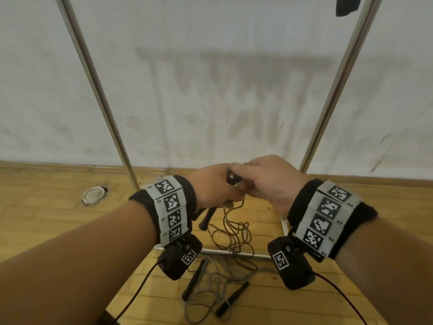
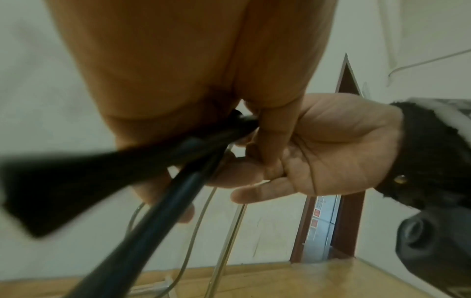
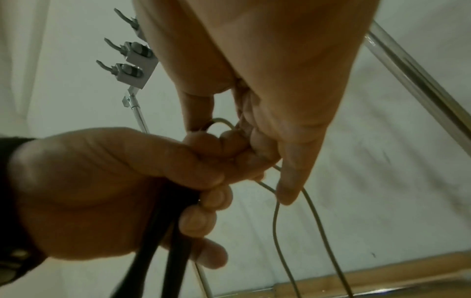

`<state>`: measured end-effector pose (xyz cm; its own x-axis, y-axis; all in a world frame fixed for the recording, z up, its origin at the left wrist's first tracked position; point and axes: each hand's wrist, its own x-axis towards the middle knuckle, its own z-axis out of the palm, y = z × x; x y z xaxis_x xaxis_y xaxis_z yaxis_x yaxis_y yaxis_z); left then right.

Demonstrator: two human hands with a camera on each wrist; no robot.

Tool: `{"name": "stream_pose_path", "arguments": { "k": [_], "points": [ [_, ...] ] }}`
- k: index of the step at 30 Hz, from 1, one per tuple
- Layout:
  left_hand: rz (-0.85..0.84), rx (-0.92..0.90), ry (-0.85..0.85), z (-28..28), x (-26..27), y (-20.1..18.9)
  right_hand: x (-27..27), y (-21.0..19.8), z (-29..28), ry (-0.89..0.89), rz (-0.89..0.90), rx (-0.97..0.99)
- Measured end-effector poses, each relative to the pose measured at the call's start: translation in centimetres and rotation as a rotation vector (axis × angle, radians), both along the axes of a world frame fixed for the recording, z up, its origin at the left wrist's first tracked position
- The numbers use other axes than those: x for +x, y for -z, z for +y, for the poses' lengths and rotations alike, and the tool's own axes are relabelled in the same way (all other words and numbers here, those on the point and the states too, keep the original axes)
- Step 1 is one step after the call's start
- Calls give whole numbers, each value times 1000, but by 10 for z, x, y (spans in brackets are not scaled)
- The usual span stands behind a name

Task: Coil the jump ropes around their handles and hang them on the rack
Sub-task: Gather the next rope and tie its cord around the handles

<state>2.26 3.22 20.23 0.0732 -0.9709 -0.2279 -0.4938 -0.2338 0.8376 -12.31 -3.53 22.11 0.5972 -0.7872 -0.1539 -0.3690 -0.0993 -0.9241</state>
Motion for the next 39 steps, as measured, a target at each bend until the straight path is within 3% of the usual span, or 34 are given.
{"name": "stream_pose_path", "arguments": {
  "k": [3,5,6,11,13,16,18,21,23,25,27,29,30,33,34,35,37,39],
  "points": [
    [-166,73,24,-3,-5,1,-3,-1,-8,-59,176,-216],
    [-188,91,64,-4,-6,3,-8,-2,-16,-71,294,-440],
    [-184,91,86,-4,-6,2,-10,-1,-19,-106,292,-446],
    [35,26,34,-6,4,-9,-20,12,-24,-306,52,73],
    [147,-41,-74,-8,12,-12,-26,13,-30,-354,37,141],
    [295,-180,-284,-8,28,-17,-39,4,-47,-392,232,-188],
    [359,-282,-424,-7,39,-25,-52,-6,-60,-308,406,-425],
    [458,-431,-558,-6,44,-37,-67,-25,-75,-130,492,-603],
    [522,-508,-604,-6,41,-43,-73,-39,-79,-9,473,-837],
    [574,-574,-631,-7,39,-49,-77,-54,-74,100,360,-1141],
    [561,-606,-625,-7,40,-51,-77,-68,-59,178,233,-1308],
    [532,-563,-573,-6,40,-49,-73,-73,-46,189,222,-1229],
    [530,-529,-550,-6,38,-47,-70,-73,-40,138,329,-1081],
    [515,-450,-483,-8,26,-39,-60,-58,-28,-239,943,-663],
    [477,-428,-429,-9,20,-36,-57,-51,-26,-335,971,-605],
    [413,-405,-356,-10,14,-33,-52,-45,-22,-375,858,-567],
    [260,-355,-204,-11,0,-29,-39,-36,-17,-353,468,-476],
    [171,-338,-141,-12,-9,-27,-27,-26,-13,-301,142,-289]
  ]
}}
